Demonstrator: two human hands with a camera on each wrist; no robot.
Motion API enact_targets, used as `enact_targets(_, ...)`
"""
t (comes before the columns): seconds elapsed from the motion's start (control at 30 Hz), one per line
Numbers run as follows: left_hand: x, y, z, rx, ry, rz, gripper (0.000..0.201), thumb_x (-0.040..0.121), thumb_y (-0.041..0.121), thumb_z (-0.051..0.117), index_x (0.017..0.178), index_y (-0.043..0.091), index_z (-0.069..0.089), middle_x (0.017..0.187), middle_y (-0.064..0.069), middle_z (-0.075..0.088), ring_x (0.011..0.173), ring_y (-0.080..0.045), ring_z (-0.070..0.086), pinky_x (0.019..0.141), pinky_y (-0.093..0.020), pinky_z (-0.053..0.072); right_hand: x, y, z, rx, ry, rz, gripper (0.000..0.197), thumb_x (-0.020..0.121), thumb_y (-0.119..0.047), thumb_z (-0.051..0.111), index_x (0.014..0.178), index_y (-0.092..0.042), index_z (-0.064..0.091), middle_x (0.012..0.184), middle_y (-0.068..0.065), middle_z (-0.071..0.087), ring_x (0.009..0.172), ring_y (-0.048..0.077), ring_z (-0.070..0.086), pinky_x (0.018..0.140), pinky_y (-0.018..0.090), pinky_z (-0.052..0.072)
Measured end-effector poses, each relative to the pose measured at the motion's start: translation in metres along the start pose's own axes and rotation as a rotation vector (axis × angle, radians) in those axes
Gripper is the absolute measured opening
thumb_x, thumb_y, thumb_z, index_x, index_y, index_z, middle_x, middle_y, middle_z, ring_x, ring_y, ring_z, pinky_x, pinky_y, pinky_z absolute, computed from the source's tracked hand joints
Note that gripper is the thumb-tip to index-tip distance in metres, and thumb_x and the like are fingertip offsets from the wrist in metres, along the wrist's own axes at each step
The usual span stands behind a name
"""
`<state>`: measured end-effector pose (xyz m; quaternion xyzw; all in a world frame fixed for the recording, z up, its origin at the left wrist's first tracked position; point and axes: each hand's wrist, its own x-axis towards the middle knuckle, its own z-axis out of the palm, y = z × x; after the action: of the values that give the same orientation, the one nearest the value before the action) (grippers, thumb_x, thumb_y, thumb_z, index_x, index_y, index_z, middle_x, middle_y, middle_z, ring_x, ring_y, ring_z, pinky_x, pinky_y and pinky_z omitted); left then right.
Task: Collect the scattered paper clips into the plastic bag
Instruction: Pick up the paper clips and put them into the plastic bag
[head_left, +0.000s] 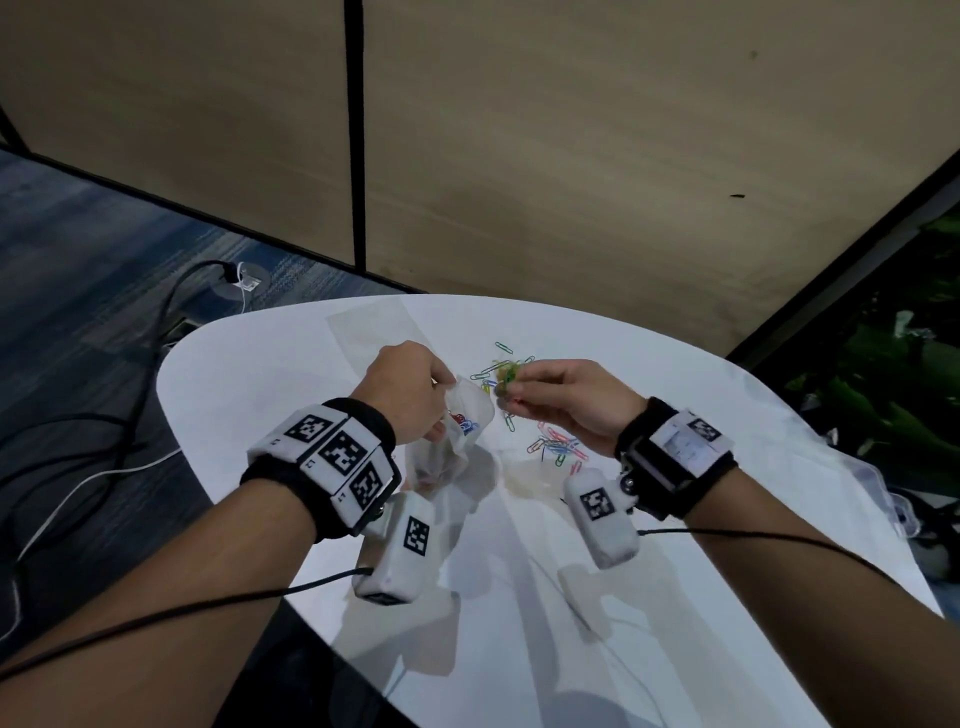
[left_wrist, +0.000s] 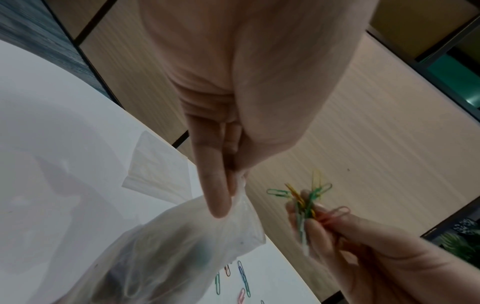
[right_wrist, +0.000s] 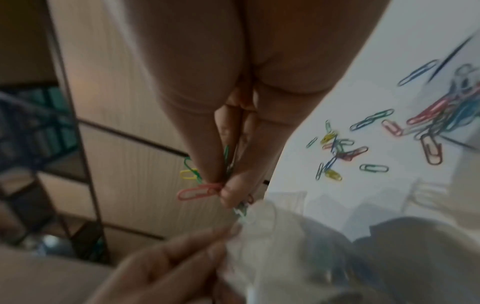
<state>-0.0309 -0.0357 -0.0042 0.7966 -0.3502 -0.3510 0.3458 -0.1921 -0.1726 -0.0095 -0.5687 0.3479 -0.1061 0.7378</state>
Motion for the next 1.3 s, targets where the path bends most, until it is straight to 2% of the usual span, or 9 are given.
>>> enact_targets(0.27,-0.002,0.0,0.008,0.054,-0.009,0.069,0.024,0.098,0.003,0.053,0.108,0.007,0.074,0.086,-0.017,0.075,0.074,-0.032,0.077,0.08,-0.042,0.064,0.008,0.018,0.049,-0.795,0.161,-0.163,0.011,0.079,-0.006,0.075,0.078,-0.017,0.076,0.072,0.004,0.074,0.07,0.017,0.074,0.079,0.031,0.06)
enact_targets(0.43,-0.001,-0.001,0.013,0.101,-0.004,0.087,0.023,0.095,0.003,0.056,0.104,0.007,0.077,0.093,-0.018,0.074,0.085,-0.036,0.074,0.081,-0.044,0.063,0.014,0.022,0.056,-0.814,0.182,-0.07,0.012,0.08,-0.006,0.066,0.08,-0.009,0.077,0.074,0.011,0.074,0.069,0.018,0.066,0.083,0.037,0.059)
enact_targets(0.6,-0.001,-0.001,0.013,0.111,0.003,0.088,0.025,0.097,0.007,0.057,0.114,0.009,0.075,0.103,-0.017,0.075,0.09,-0.034,0.075,0.085,-0.042,0.062,0.017,0.025,0.061,-0.293,0.161,0.081,0.02,0.083,0.011,0.059,0.08,-0.004,0.073,0.084,0.017,0.066,0.076,0.024,0.061,0.089,0.038,0.057)
enact_targets(0.77,-0.003,0.001,0.016,0.158,0.004,0.105,0.027,0.095,0.005,0.058,0.114,0.012,0.076,0.108,-0.014,0.075,0.095,-0.031,0.073,0.091,-0.041,0.06,0.019,0.009,0.07,-1.222,0.219,0.018,0.025,0.086,-0.005,0.057,0.102,-0.013,0.075,0.1,0.008,0.071,0.091,0.022,0.065,0.081,0.026,0.053)
enact_targets(0.87,-0.002,0.0,0.013,0.135,0.026,0.08,0.027,0.095,0.004,0.058,0.114,0.011,0.076,0.108,-0.015,0.075,0.095,-0.033,0.074,0.09,-0.042,0.06,0.014,-0.006,0.073,-1.378,0.077,0.057,0.028,0.088,-0.007,0.053,0.103,-0.015,0.075,0.104,0.006,0.073,0.098,0.022,0.067,0.087,0.032,0.056)
enact_targets(1.0,-0.001,-0.009,-0.004,0.092,0.061,0.054,0.024,0.096,0.004,0.057,0.109,0.009,0.075,0.103,-0.017,0.074,0.088,-0.033,0.075,0.088,-0.043,0.061,0.01,-0.029,0.054,-0.929,-0.149,0.041,0.039,0.082,0.009,0.043,0.086,-0.008,0.078,0.083,0.005,0.076,0.081,0.015,0.069,0.085,0.03,0.059)
enact_targets(1.1,-0.001,-0.016,-0.018,0.088,0.08,0.037,0.025,0.097,0.002,0.053,0.109,0.009,0.074,0.095,-0.017,0.073,0.066,-0.027,0.077,0.077,-0.04,0.065,0.036,-0.024,0.014,-0.558,0.055,0.0,0.04,0.084,0.013,0.037,0.081,-0.002,0.075,0.094,0.018,0.074,0.087,0.026,0.069,0.079,0.036,0.059)
enact_targets(1.2,0.003,-0.021,-0.026,0.098,0.093,0.03,0.029,0.095,-0.002,0.051,0.109,0.01,0.074,0.098,-0.016,0.072,0.07,-0.028,0.076,0.079,-0.04,0.064,0.086,0.005,-0.034,-1.025,0.355,0.084,0.033,0.097,-0.012,0.044,0.117,-0.016,0.069,0.129,0.005,0.064,0.121,0.027,0.058,0.102,0.035,0.047)
enact_targets(1.3,0.009,-0.023,-0.025,0.079,0.108,0.032,0.028,0.094,0.001,0.053,0.107,0.014,0.075,0.106,-0.018,0.071,0.086,-0.035,0.074,0.086,-0.043,0.062,0.125,0.035,-0.053,-1.207,0.4,0.246,0.053,0.102,-0.036,0.039,0.152,-0.018,0.031,0.158,0.006,0.03,0.144,0.027,0.032,0.117,0.035,0.025)
